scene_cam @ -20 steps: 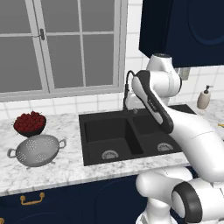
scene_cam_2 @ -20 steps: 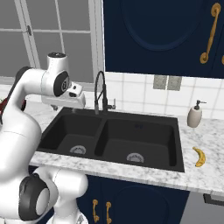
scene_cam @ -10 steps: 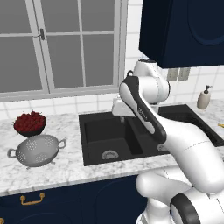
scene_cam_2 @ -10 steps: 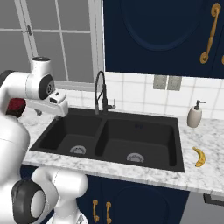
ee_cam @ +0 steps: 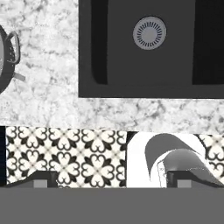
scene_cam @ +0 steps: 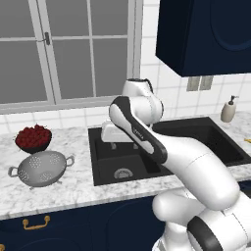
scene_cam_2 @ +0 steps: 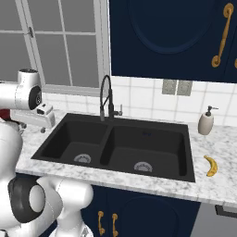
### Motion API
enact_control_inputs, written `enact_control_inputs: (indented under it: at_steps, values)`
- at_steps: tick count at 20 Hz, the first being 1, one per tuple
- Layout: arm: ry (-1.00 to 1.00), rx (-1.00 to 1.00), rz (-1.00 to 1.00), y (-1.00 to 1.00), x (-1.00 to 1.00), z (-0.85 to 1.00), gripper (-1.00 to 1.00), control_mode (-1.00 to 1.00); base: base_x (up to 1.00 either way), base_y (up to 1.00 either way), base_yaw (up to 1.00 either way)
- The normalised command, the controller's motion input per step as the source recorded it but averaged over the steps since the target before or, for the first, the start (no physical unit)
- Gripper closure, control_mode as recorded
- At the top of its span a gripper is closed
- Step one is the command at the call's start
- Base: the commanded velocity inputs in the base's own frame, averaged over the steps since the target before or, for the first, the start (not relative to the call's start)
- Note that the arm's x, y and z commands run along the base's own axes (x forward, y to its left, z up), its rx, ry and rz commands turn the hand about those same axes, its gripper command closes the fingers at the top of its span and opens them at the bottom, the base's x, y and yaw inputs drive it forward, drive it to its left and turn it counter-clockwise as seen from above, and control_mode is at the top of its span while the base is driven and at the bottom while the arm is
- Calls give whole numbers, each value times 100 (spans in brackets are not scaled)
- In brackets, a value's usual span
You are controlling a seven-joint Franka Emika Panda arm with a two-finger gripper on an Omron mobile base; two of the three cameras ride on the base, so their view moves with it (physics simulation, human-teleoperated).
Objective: Put the colander in the sink, put the banana in the colander, and turn on the sink faucet and pour water over the colander.
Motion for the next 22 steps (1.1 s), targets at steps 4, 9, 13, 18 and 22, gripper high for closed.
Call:
enact_control_inputs:
  at_steps: [4,9,13,18,22]
  values:
    - [9,2,0,58,5,-10,-100,-100,0,0,0]
    - [3,0,-4,68,12,-2,-100,-100,0,0,0]
    - [0,0,0,72,51,-22,-100,-100,0,0,0]
    - [0,0,0,43,41,-32,-100,-100,0,0,0]
    - [0,0,0,19,39,-46,-100,-100,0,0,0]
